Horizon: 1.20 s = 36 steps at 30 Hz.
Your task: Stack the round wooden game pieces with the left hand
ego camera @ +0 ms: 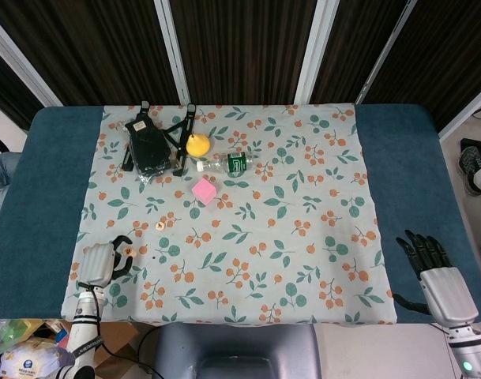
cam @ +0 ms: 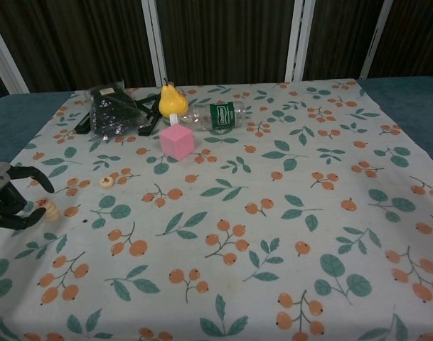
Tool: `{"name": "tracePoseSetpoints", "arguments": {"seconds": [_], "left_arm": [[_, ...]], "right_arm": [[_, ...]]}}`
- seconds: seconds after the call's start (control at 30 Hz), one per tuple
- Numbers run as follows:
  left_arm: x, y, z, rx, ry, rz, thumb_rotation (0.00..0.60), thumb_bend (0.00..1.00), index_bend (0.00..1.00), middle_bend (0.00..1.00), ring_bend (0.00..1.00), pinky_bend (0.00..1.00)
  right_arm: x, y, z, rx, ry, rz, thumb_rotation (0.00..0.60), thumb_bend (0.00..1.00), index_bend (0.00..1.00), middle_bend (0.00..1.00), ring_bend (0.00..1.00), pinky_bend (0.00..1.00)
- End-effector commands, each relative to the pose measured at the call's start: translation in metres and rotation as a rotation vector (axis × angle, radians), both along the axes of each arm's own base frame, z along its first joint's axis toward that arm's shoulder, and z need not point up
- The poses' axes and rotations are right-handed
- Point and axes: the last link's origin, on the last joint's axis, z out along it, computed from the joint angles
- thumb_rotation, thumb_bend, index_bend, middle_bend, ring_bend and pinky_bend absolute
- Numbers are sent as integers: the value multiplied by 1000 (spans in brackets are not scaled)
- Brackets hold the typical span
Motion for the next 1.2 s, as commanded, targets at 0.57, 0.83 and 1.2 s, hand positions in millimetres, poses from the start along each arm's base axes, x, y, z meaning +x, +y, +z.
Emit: {"name": "tracePoseSetpoints", "arguments": {"seconds": [0.57, 0.83, 1.2], "left_arm": [[84, 51, -3, -2, 103, -108, 600, 413, 374, 1000, 1000, 1000], [96, 72, -22, -28, 179, -59, 600, 406, 375, 1000, 1000, 1000], [89, 80, -47, -60, 309, -28, 600, 396, 372, 1000, 1000, 1000]], "right_arm": [[-1, 2, 5, 12, -19, 12, 600, 204, 0, 0, 0, 32], [-1, 2, 5, 14, -19, 9, 600, 204, 0, 0, 0, 32], [-1, 1, 6, 14, -23, 5, 600, 205, 0, 0, 0, 32]]}}
